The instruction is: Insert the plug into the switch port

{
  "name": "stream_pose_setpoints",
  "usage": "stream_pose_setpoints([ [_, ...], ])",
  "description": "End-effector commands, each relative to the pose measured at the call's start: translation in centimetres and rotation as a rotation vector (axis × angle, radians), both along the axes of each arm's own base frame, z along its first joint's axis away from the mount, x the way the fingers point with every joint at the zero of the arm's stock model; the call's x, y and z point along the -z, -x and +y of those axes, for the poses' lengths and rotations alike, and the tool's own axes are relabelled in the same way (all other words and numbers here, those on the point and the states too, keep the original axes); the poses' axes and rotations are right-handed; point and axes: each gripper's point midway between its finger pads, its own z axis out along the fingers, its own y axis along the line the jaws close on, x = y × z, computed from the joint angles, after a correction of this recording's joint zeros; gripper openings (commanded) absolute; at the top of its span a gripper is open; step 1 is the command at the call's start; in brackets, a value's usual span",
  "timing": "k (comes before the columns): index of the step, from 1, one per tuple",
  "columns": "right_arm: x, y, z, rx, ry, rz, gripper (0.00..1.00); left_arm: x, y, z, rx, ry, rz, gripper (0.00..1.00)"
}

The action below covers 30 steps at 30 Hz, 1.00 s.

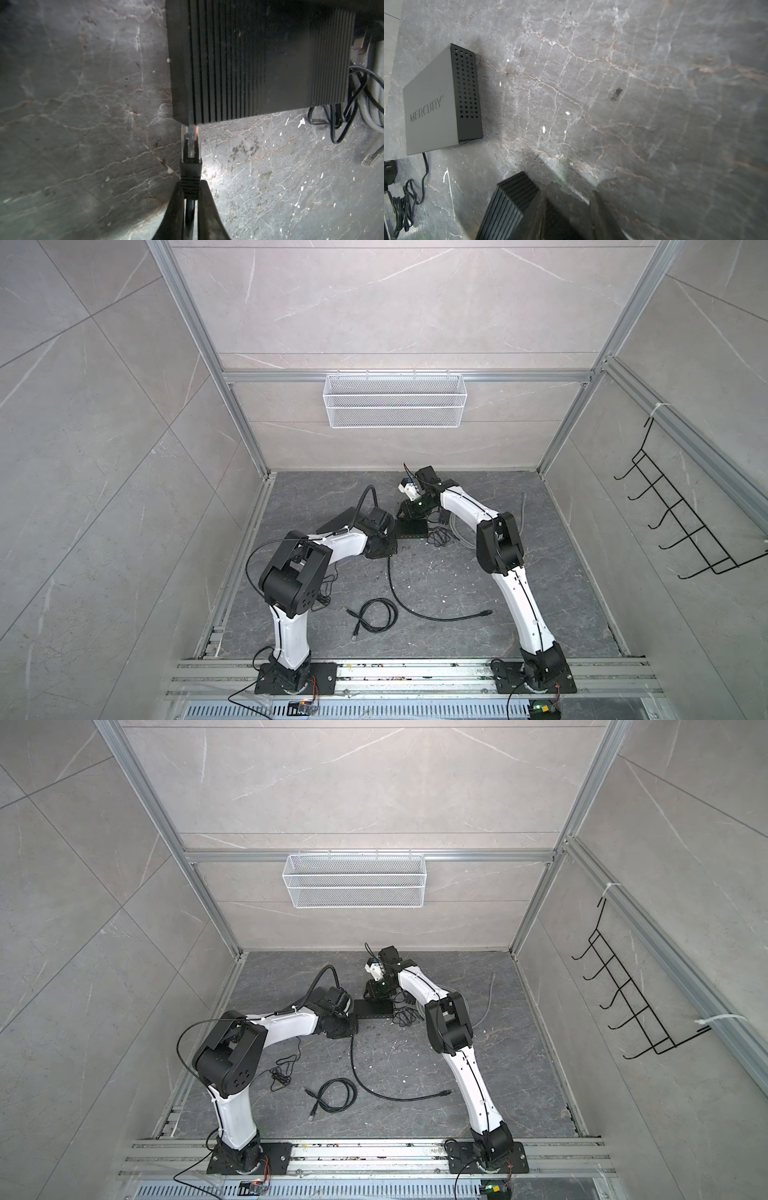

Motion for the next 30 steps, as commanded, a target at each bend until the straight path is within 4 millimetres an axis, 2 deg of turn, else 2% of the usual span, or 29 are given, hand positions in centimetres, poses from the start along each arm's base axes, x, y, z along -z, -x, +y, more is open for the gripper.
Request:
stream_pose_setpoints([
  [1,1.3,1.3,0.3,-0.005,0.024,0.044,0.38,-0.6,-1.1,-0.6,-0.006,0.026,-0.009,0.0],
  [7,1.4,1.4,0.3,-0.001,0.023,0.05,0.37,-0.9,-1.1,-1.7,0.024,0.093,0.003,0.0],
  [17,1.7,2.0,0.4,-0.013,0.032,0.064,0.36,-1.0,-2.0,-0.6,0.043,0.013,-0.042,0.0],
  [24,1.9,2.2,0.2,-0.011,0.046,0.073,0.36,-1.5,-2.7,-1.2,0.093,0.016,-0.08,0.0],
  [30,2.3,2.5,0.0,-0.01,0.055,0.084,0.36,-0.8,-2.8,0.1,-0.036,0.081,-0.071,0.0],
])
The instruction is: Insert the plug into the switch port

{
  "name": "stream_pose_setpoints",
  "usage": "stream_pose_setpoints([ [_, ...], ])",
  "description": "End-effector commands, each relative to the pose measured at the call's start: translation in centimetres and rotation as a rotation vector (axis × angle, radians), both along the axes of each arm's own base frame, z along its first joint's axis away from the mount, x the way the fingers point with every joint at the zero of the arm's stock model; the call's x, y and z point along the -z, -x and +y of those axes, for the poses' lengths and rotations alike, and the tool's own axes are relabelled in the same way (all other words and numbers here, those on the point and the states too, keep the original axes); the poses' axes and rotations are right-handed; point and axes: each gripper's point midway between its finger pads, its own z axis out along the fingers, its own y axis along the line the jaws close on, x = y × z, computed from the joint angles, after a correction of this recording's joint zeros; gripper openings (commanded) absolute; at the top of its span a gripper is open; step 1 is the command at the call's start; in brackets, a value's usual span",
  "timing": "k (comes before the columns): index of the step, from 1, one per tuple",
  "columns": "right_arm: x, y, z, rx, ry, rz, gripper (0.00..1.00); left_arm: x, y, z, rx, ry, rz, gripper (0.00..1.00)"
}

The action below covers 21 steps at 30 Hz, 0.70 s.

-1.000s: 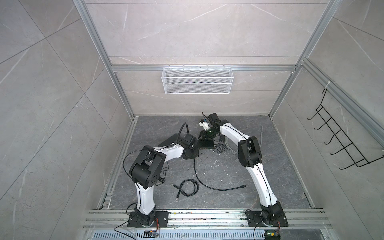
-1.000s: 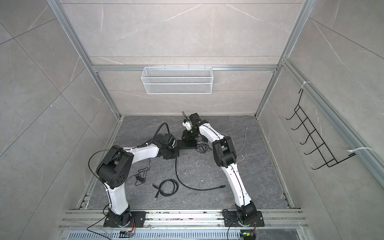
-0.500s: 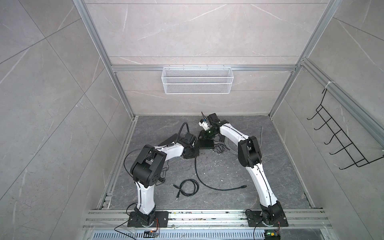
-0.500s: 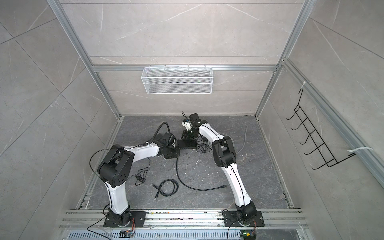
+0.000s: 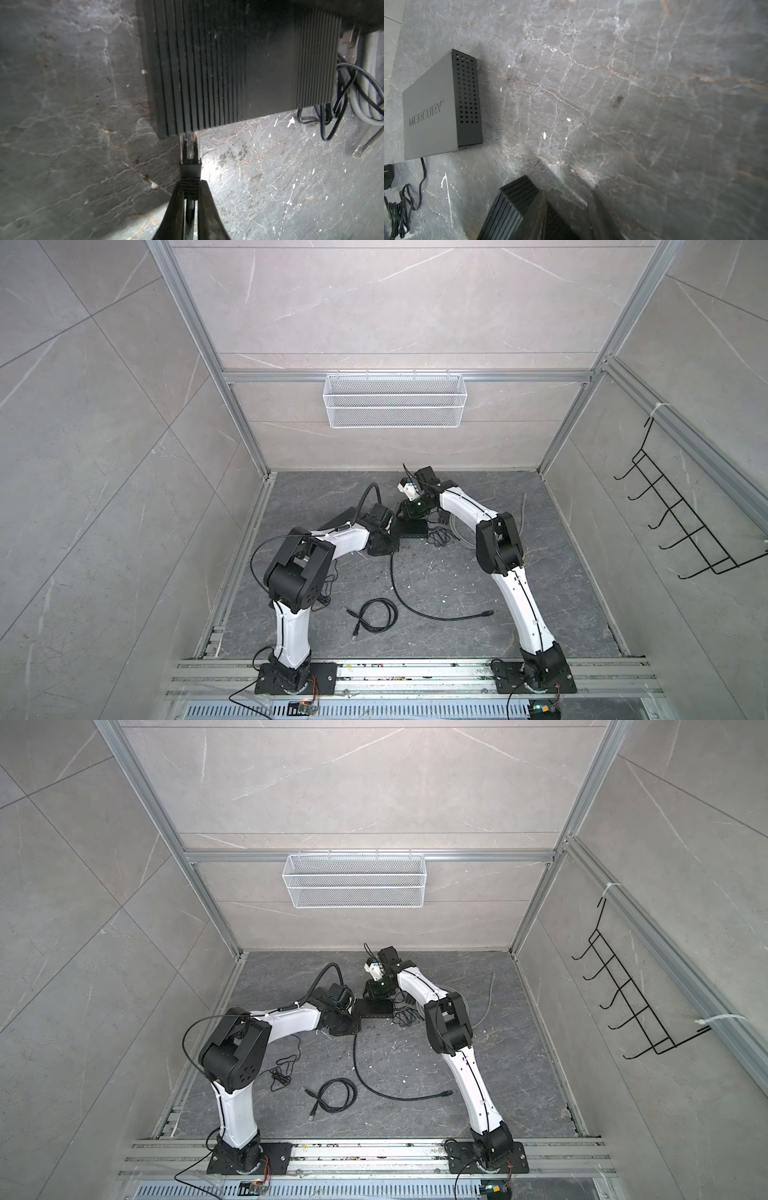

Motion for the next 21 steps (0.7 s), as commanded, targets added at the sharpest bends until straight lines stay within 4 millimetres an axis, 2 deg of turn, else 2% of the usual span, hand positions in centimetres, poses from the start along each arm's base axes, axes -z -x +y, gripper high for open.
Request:
stream_pose_setpoints([
  [1,2.11,2.69,-0.35,-0.017,0.057,0.099,0.36,-1.0,-2.08,0.99,-0.101,0.071,-0.072,0.0],
  [12,2.69,3.05,-0.44,-0.028,0.067,0.106,0.35,-1.45,-2.97,0.9,-0.081,0.136,-0.103,0.0],
  [17,2.87,2.76,-0.42,-0.023,0.07,0.105,0.35,-1.79,-2.41,0.91,-0.093,0.187,-0.091,0.0],
  [21,2.91,2.65,-0.37,-0.023,0.072,0.104,0.35,-1.27,-2.12,1.72,-0.132,0.241,-0.064,0.0],
])
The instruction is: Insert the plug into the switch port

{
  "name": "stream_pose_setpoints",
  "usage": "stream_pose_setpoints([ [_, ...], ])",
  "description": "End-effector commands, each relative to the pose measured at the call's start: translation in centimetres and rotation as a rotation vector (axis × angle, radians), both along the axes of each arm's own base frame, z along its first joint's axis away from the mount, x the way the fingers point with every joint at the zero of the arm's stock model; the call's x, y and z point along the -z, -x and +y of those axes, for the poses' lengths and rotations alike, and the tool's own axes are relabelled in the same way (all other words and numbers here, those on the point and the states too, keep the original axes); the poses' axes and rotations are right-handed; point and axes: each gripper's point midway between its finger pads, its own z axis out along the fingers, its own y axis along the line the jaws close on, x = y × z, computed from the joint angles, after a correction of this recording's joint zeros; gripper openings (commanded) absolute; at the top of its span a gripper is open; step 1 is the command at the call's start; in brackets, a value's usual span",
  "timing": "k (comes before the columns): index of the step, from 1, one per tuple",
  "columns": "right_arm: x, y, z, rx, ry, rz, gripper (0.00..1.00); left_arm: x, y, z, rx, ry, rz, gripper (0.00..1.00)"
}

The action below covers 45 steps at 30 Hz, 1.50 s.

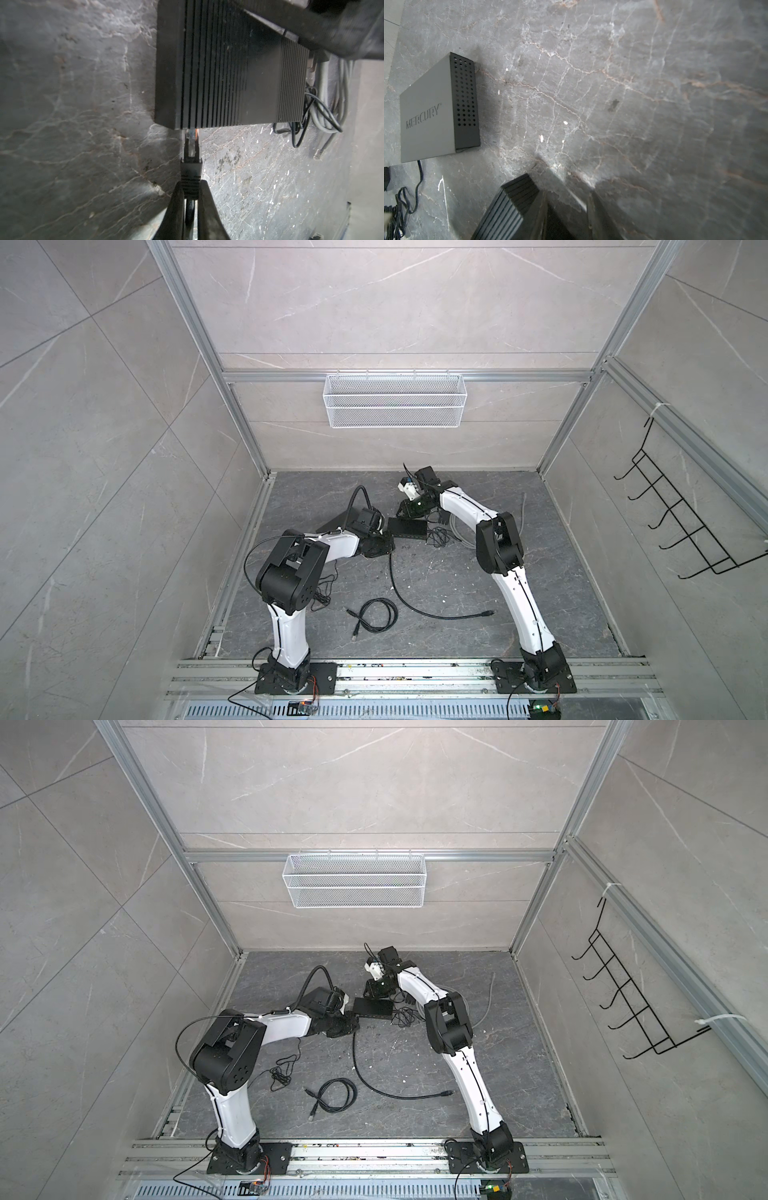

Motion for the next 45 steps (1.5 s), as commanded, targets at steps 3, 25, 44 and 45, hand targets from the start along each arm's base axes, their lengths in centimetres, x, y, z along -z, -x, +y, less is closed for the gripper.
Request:
stream_pose_setpoints([
  [3,2.8,2.9,-0.2,-0.028,0.066,0.114,0.35,-1.1,-1.6,1.3,-0.081,0.071,-0.042,0.0],
  [25,1.7,3.2,0.6,-0.091,0.022,0.097,0.36,-2.7,-0.4,1.7,0.206,0.047,-0.057,0.0],
  [44,1.5,5.0,1.1,-0.205,0.027,0.105,0.36,-3.9,-0.7,0.4,0.319,0.109,-0.156,0.0],
  [45,1.6,5.1,1.1,-0.209,0.026,0.108,0.36,-3.7,-0.7,0.6,0.319,0.103,-0.157,0.0],
])
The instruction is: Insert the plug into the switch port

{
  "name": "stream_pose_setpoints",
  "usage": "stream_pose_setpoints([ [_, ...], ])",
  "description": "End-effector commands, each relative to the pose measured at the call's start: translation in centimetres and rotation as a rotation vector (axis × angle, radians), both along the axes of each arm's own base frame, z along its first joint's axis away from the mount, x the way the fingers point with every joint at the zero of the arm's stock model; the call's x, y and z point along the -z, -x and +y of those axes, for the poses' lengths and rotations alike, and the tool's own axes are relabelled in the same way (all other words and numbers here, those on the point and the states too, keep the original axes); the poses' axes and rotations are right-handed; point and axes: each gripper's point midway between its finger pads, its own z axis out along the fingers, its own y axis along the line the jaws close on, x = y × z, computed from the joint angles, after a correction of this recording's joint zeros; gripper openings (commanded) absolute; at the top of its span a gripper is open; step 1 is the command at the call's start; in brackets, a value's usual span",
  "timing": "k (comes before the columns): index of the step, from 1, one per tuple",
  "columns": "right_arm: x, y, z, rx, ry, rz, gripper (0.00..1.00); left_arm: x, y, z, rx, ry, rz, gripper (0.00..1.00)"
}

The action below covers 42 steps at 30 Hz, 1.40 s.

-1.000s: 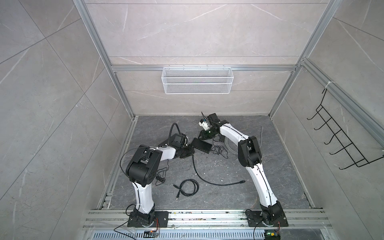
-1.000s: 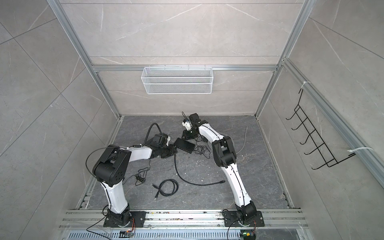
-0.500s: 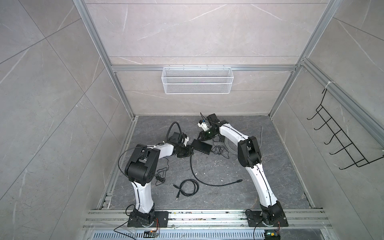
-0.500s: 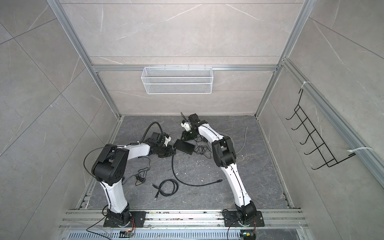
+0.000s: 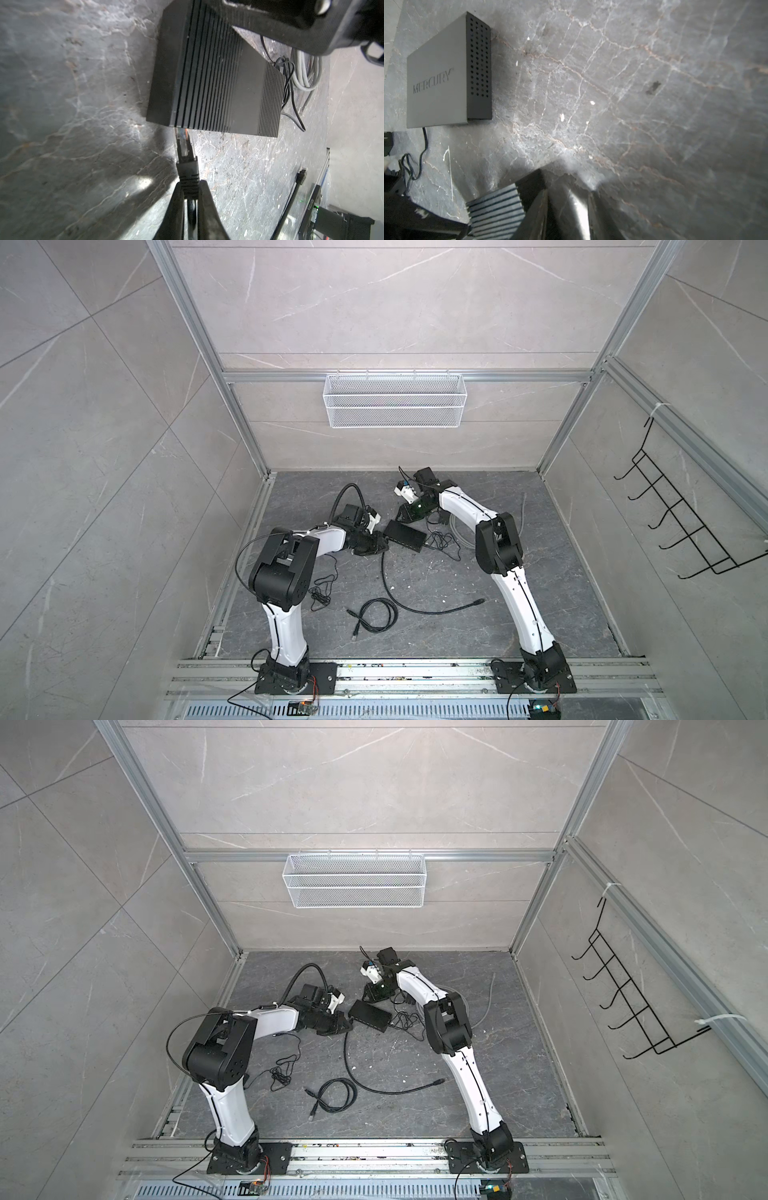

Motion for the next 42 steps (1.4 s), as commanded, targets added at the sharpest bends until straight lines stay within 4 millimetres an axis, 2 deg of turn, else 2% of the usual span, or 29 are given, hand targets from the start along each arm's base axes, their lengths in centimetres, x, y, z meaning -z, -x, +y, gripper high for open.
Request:
stream_pose_setpoints([
  [1,1.7,3.0,0.7,-0.072,0.022,0.095,0.36,-2.5,-1.8,-0.9,0.06,0.045,-0.144,0.0],
  [4,2.0,2.9,0.6,-0.073,0.034,0.102,0.37,-2.1,-1.5,-0.8,0.076,0.035,-0.15,0.0],
  [11,0.9,2.9,1.0,-0.099,0.033,0.091,0.4,-1.3,-1.3,-0.3,0.082,0.015,-0.154,0.0],
  [12,0.6,2.9,1.0,-0.101,0.027,0.089,0.42,-1.3,-1.4,-0.3,0.075,0.016,-0.154,0.0],
  [14,0.0,3.0,1.1,-0.108,0.016,0.073,0.54,-1.2,-1.5,-0.2,0.063,0.016,-0.155,0.0],
  [15,-0.3,3.0,1.2,-0.113,0.01,0.06,0.57,-1.2,-1.5,-0.1,0.058,0.011,-0.153,0.0],
  [18,0.2,3.0,0.8,-0.118,0.027,0.042,0.59,-1.1,-1.5,0.2,0.049,0.0,-0.153,0.0],
  [19,-1.0,2.8,0.8,-0.12,0.029,0.017,0.59,-1.1,-1.5,0.3,0.049,0.0,-0.153,0.0],
  [24,-1.4,3.1,0.1,-0.157,0.055,-0.004,0.72,-1.0,-1.6,0.3,0.042,0.003,-0.151,0.0],
  [32,-3.0,1.1,-1.0,-0.121,0.076,-0.053,0.72,-1.0,-1.6,0.1,0.053,0.013,-0.153,0.0],
  [37,-3.2,-2.2,-2.9,0.016,0.078,-0.056,0.72,-1.0,-1.5,-0.1,0.052,0.031,-0.152,0.0],
  [39,-4.0,-2.3,-2.7,-0.008,0.047,-0.048,0.71,-1.0,-1.5,-0.1,0.052,0.032,-0.151,0.0],
  [42,-5.0,-0.1,-2.0,-0.114,0.014,-0.026,0.69,-1.0,-1.6,-0.2,0.059,0.036,-0.152,0.0],
])
